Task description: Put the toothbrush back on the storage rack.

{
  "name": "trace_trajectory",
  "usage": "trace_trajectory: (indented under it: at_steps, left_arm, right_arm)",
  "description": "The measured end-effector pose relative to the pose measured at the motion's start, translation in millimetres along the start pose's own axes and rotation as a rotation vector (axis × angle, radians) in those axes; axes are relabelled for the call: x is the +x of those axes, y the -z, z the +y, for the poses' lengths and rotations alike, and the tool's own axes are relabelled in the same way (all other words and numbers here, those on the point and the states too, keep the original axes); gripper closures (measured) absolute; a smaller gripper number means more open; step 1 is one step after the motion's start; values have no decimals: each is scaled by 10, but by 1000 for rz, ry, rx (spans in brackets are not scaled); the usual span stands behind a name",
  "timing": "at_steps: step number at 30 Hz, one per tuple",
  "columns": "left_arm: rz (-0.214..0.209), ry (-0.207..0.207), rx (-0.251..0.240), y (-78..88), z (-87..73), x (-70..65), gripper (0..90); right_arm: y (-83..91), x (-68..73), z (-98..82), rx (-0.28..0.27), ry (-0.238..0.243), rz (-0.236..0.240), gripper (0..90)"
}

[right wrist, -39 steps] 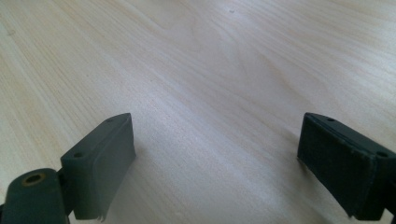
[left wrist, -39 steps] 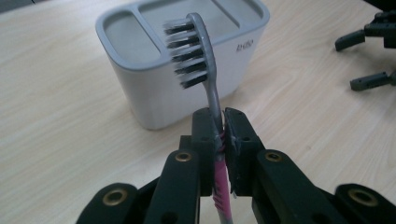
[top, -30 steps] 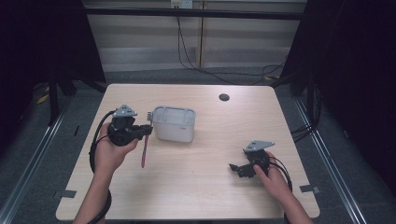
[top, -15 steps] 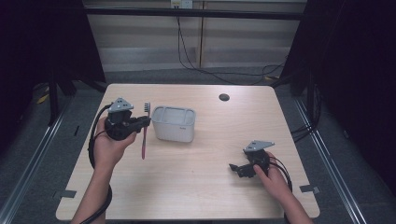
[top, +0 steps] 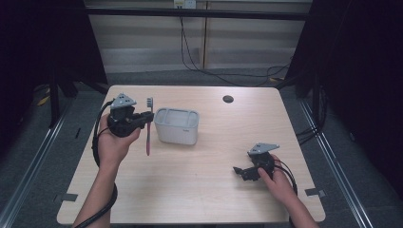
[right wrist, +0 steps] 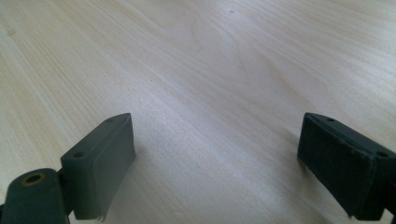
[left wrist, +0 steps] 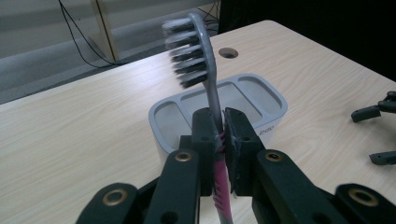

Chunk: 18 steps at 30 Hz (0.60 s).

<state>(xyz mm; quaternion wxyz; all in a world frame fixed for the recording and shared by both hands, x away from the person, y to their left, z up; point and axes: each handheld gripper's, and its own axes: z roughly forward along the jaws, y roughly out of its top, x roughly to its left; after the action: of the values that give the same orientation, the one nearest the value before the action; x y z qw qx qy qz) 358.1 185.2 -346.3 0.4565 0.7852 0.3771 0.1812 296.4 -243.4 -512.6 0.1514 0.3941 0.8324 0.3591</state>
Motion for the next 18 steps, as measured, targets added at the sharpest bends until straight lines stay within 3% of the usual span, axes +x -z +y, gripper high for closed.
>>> trace_trajectory:
  at_steps: [18]
  left_arm:
    - [11,19,-48,-39,233,47,833]
  right_arm:
    - [0,0,0,0,0,0,105]
